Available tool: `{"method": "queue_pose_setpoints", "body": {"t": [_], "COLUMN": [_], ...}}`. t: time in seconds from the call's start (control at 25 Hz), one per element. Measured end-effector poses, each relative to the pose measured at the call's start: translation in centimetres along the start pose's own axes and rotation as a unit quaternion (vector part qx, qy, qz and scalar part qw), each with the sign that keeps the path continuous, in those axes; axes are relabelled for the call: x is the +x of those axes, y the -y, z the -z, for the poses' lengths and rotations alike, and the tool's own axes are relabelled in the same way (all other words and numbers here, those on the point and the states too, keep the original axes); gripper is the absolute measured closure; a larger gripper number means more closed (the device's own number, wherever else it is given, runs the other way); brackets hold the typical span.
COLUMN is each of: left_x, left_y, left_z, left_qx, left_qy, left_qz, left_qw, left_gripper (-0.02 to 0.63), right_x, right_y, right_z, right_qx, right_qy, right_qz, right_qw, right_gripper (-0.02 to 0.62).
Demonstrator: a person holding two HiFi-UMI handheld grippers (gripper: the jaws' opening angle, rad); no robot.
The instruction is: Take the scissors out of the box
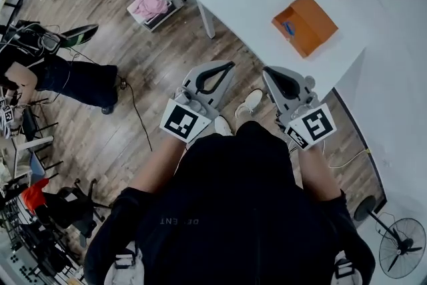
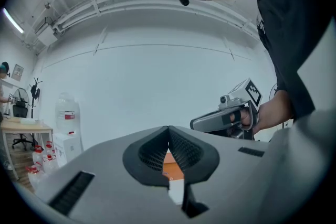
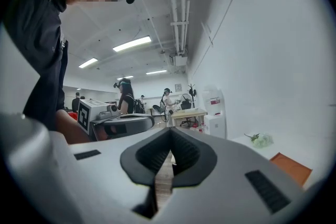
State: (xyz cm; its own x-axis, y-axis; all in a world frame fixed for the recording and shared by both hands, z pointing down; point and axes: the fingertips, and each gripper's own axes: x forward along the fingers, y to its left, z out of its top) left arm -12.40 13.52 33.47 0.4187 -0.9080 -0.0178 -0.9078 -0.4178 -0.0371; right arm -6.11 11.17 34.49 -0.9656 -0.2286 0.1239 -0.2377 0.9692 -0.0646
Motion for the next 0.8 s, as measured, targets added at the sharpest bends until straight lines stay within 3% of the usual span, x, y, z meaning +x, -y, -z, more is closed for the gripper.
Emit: {"method": "queue_pose_setpoints", "body": {"t": [0.44, 0.8], "left_x": [11.9, 20.5], "left_y": [-2.8, -4.0], "left_z": [1.5, 4.3], "left_qx": [-0.008, -0.005], "left_qy": [0.003, -0.010], "left_qz": [0.062, 0.094], "left_qw": [0.9981, 0.9955], "left_gripper": [0.588, 0.588], "right_x": [0.8, 1.3], "right_y": [12.7, 21.6], "right_z": [1.1, 7.1], "right_qx": [0.009, 0.046], "right_qy": [-0.008, -0.082], "right_qz": [0.061, 0.081], "right_qw": [0.998, 0.992], "right_gripper": [0.592, 0.572]}}
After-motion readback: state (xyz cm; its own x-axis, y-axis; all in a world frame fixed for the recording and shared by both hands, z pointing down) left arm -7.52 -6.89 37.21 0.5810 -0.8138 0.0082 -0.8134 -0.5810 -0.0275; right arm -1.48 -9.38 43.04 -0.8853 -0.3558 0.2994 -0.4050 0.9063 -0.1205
